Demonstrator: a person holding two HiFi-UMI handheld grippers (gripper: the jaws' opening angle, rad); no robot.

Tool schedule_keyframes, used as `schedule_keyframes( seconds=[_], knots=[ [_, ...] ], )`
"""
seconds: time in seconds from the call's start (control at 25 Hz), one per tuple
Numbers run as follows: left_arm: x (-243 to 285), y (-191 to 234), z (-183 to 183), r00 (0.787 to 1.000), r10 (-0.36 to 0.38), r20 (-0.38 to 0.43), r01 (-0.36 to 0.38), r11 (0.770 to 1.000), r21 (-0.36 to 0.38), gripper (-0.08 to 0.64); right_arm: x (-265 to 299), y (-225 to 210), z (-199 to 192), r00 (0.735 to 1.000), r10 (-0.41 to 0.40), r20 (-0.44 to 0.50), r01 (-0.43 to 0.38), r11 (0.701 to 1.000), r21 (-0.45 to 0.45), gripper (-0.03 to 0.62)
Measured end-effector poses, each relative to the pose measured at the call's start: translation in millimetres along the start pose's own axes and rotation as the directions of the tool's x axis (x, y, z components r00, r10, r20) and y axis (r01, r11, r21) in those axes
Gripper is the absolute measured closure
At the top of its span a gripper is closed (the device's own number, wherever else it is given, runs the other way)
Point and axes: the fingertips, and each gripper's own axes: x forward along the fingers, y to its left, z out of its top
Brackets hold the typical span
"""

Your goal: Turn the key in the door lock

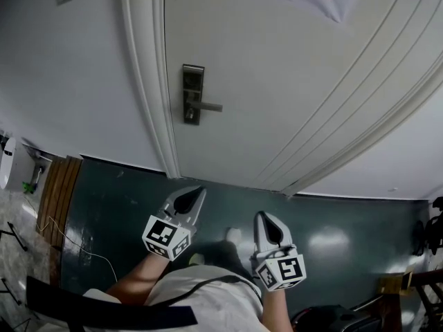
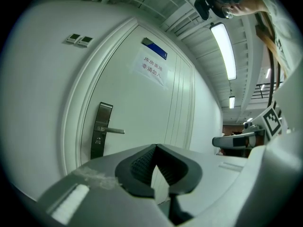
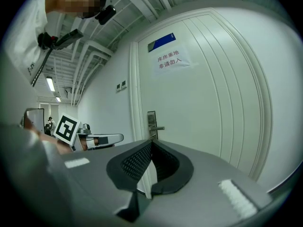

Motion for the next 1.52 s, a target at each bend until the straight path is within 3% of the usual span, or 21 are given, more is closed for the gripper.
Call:
schedule_keyframes(
  seconds=[0.64,0.92,1.32,1.52],
  knots=[
    [87.3,32.8,15.4,0.994,0.109,-0.010,-0.108,0.993,0.049,0.555,89.6,-73.6,23.9,0.989,0.149,-0.005,-0.149,0.989,0.000,0.583],
    [126.0,52.0,21.1,0.976,0.216,-0.008,-0.216,0.976,0.031,0.555,134.1,-103.7,42.3,0.961,0.278,-0.020,-0.278,0.960,-0.022,0.583],
    [181.3,63.1,17.3,0.946,0.324,-0.015,-0.323,0.946,0.035,0.555,172.6,-142.2,43.3,0.916,0.397,-0.051,-0.398,0.917,-0.012,0.583],
    [198.8,62.4,18.1,0.929,0.371,-0.007,-0.369,0.927,0.068,0.555,190.4,-153.1,43.7,0.889,0.454,-0.064,-0.457,0.889,-0.027,0.583]
  ],
)
